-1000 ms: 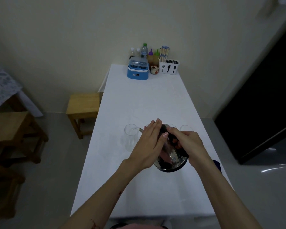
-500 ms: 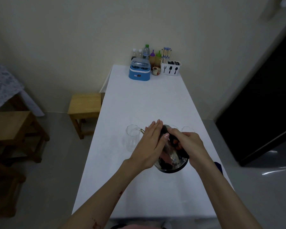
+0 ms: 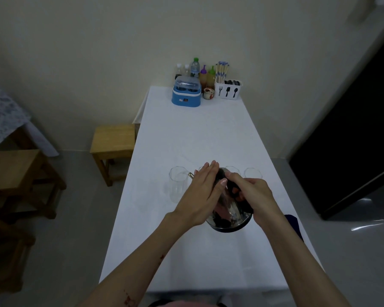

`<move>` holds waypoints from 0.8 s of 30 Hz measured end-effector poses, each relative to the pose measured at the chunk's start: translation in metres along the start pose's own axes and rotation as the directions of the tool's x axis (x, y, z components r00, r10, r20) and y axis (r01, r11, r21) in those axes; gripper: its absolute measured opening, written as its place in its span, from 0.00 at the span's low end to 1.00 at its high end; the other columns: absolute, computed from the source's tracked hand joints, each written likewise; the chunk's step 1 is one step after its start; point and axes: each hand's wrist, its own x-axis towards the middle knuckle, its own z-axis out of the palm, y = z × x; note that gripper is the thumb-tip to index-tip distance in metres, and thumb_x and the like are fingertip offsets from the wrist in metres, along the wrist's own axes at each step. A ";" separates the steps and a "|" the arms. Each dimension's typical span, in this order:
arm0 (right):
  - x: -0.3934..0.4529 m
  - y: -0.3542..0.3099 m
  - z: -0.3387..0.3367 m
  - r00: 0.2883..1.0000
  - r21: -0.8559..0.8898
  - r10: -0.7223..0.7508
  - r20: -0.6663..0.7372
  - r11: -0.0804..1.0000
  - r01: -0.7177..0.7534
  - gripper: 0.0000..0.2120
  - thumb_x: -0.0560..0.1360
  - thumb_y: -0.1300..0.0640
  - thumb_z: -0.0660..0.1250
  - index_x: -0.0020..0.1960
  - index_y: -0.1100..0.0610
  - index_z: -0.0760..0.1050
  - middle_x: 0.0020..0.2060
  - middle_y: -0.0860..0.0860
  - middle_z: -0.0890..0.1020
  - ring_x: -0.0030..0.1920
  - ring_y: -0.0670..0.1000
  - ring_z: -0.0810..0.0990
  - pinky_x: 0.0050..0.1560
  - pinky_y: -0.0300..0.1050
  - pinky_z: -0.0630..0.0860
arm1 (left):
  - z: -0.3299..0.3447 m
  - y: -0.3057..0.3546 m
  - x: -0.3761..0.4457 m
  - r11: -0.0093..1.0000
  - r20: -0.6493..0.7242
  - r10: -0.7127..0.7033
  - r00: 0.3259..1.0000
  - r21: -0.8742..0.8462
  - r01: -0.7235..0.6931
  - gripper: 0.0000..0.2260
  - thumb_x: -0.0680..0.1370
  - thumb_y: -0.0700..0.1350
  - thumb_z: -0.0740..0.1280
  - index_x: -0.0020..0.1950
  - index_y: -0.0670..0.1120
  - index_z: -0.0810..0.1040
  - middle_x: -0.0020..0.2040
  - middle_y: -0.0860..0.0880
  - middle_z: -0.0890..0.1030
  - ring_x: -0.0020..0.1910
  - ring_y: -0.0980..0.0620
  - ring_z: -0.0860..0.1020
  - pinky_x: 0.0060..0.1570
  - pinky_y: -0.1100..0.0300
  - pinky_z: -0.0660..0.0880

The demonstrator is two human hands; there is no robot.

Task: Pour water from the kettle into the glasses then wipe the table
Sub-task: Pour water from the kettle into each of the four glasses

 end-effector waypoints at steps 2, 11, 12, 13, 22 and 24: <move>0.000 0.001 0.001 1.000 0.005 0.000 0.002 1.000 0.000 0.23 0.63 0.35 0.75 0.39 0.57 0.85 0.38 0.53 0.87 0.45 0.55 0.85 0.55 0.56 0.81 | -0.001 0.000 -0.001 1.000 0.003 0.001 1.000 0.002 -0.001 0.27 0.83 0.58 0.48 0.79 0.48 0.51 0.80 0.54 0.53 0.78 0.59 0.45 0.77 0.55 0.43; -0.004 0.004 0.008 0.999 0.061 0.041 -0.013 0.997 -0.040 0.23 0.59 0.34 0.75 0.33 0.56 0.84 0.32 0.51 0.85 0.40 0.54 0.83 0.50 0.54 0.81 | -0.006 0.001 -0.003 1.000 0.022 -0.004 1.000 0.011 0.004 0.27 0.83 0.57 0.48 0.79 0.47 0.50 0.80 0.53 0.49 0.77 0.60 0.42 0.76 0.58 0.40; -0.005 0.005 0.009 0.999 0.071 0.041 -0.012 0.997 -0.040 0.24 0.58 0.34 0.75 0.33 0.56 0.83 0.31 0.50 0.85 0.39 0.54 0.83 0.50 0.53 0.81 | -0.006 0.001 -0.003 1.000 0.023 0.000 1.000 0.011 0.000 0.27 0.83 0.57 0.48 0.79 0.47 0.51 0.80 0.53 0.49 0.77 0.60 0.42 0.76 0.58 0.40; -0.005 0.006 0.010 0.999 0.086 0.040 -0.010 0.995 -0.039 0.24 0.58 0.35 0.76 0.35 0.57 0.83 0.31 0.50 0.84 0.39 0.54 0.83 0.48 0.53 0.81 | -0.007 0.001 -0.003 1.000 0.023 0.003 1.000 0.011 -0.003 0.27 0.83 0.57 0.48 0.79 0.47 0.51 0.80 0.53 0.48 0.77 0.60 0.42 0.76 0.58 0.40; -0.012 0.017 0.011 1.000 0.271 0.031 0.002 0.962 -0.030 0.14 0.70 0.49 0.77 0.36 0.58 0.79 0.26 0.46 0.80 0.31 0.46 0.77 0.34 0.40 0.71 | -0.004 0.008 -0.001 0.993 0.004 0.092 0.996 0.078 -0.093 0.25 0.84 0.55 0.49 0.79 0.46 0.52 0.80 0.54 0.46 0.76 0.63 0.39 0.75 0.61 0.39; -0.012 0.020 0.007 1.000 0.293 0.022 -0.005 0.956 -0.020 0.13 0.71 0.50 0.77 0.35 0.58 0.79 0.25 0.45 0.79 0.30 0.45 0.76 0.33 0.39 0.71 | -0.002 0.013 0.000 0.988 -0.003 0.125 0.992 0.096 -0.124 0.25 0.84 0.54 0.50 0.79 0.46 0.53 0.80 0.54 0.46 0.76 0.63 0.39 0.75 0.62 0.38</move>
